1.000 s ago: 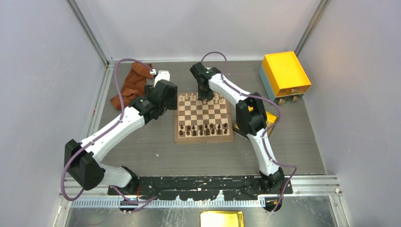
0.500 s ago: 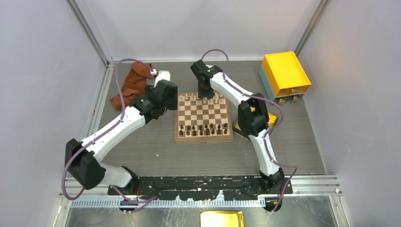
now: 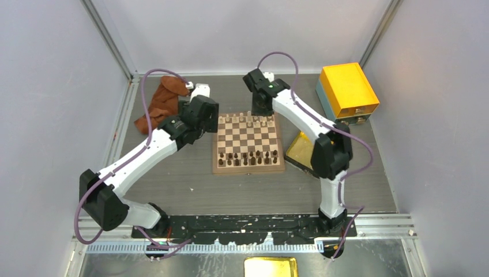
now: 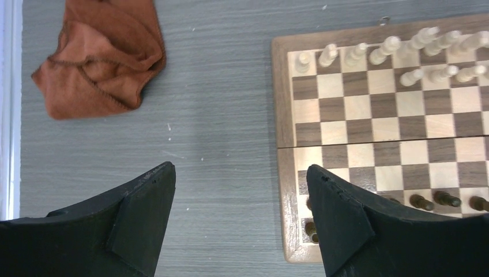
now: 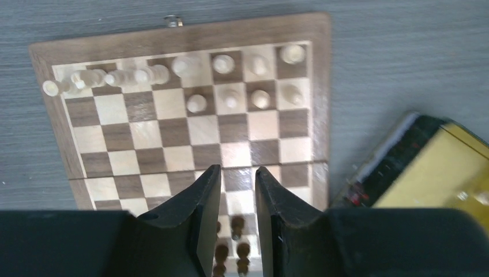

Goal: Set up the chess pieces on the board
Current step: Pick up the chess piece from the storage box.

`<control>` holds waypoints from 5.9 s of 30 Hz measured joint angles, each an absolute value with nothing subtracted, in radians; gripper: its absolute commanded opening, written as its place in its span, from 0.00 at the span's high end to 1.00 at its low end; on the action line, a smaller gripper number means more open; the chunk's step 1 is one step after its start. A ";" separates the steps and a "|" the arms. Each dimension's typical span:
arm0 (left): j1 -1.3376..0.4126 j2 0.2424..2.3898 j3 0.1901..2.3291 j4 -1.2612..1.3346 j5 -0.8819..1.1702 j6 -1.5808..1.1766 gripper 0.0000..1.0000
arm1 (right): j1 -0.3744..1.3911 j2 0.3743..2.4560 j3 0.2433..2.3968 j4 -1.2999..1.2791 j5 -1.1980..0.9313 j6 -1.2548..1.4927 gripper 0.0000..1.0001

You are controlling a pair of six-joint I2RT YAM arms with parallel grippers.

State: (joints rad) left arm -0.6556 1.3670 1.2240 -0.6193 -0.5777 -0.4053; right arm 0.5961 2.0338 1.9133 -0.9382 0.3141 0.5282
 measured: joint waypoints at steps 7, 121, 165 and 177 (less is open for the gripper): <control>-0.754 1.417 1.333 -0.580 -0.534 -0.317 0.02 | 0.513 1.721 1.648 -0.902 0.394 0.586 0.64; -1.156 2.609 2.374 -0.494 0.053 -0.051 0.43 | 0.042 0.664 0.798 -0.882 0.749 0.941 0.62; -1.137 2.611 2.465 -0.596 -0.128 -0.032 0.99 | 0.042 0.686 0.769 -0.838 0.749 0.926 0.62; -1.109 2.356 2.379 -0.672 -0.306 -0.025 1.00 | 0.042 0.657 0.769 -0.838 0.750 0.923 0.62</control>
State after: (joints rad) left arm -1.1091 2.3562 2.3791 -0.6716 -0.3061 -0.0250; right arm 0.0418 0.6567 0.7689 -0.8379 0.7498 0.9230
